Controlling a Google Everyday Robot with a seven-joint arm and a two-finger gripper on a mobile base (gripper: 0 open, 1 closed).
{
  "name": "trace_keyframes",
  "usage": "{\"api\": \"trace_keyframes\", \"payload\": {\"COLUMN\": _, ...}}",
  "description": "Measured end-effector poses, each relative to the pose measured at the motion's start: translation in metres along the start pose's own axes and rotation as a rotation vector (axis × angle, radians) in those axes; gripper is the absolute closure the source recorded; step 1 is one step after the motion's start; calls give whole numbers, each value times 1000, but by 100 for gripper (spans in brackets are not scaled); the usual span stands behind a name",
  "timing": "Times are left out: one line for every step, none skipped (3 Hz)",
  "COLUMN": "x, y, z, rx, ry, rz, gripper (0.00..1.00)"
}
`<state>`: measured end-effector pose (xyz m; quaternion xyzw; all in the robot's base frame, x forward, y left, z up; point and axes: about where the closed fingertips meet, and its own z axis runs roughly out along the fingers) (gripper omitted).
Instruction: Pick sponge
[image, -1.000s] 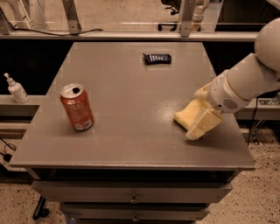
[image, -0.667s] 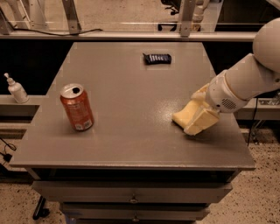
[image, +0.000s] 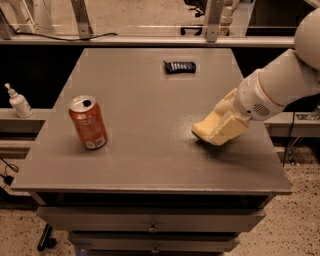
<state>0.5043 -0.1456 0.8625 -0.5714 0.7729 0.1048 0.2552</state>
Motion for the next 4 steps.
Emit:
{"api": "trace_keyframes", "payload": {"x": -27, "y": -2, "z": -15, "rx": 18, "ry": -44, "rz": -23, "gripper": 100}}
{"api": "trace_keyframes", "payload": {"x": -57, "y": -4, "z": -27, "rx": 31, "ry": -96, "rz": -48, "gripper": 100}}
{"api": "trace_keyframes", "payload": {"x": -79, "y": -6, "z": -43, "rx": 28, "ry": -156, "rz": -33, "gripper": 100}}
{"api": "trace_keyframes", "payload": {"x": -79, "y": -6, "z": -42, "rx": 28, "ry": -156, "rz": -33, "gripper": 100}}
